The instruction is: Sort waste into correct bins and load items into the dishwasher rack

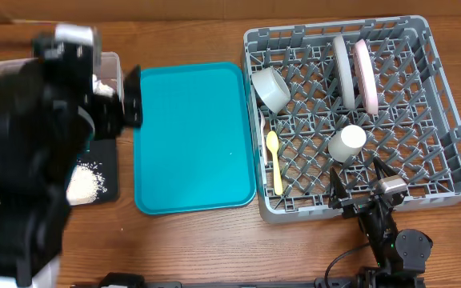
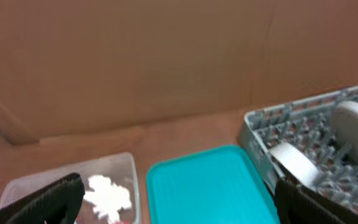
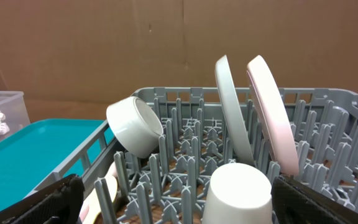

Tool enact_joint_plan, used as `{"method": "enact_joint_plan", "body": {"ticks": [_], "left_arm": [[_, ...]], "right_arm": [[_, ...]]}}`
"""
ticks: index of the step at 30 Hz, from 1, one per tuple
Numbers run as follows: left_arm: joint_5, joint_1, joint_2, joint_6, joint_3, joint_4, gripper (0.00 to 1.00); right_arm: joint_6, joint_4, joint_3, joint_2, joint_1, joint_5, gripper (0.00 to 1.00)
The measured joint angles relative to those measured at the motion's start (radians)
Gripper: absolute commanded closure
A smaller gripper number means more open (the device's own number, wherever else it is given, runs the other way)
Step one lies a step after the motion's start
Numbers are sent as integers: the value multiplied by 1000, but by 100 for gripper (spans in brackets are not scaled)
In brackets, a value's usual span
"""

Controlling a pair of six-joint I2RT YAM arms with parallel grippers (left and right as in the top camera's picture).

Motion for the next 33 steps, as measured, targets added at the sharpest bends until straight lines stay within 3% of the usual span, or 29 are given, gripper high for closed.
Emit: {"method": "enact_joint_plan", "body": {"ticks": [9,16,25,33], "left_arm": [[13,71,-572,69,-785,345,0],[13,95,-946,76,-1196,539,0],[13,156,-1072,75,-1590,922,0],[13,206,-1073,75,-1632,821,0]], "right_arm": [[0,0,0,1,0,0,0],[0,0,0,1,0,0,0],[0,0,0,1,0,0,0],[0,0,0,1,0,0,0]]}}
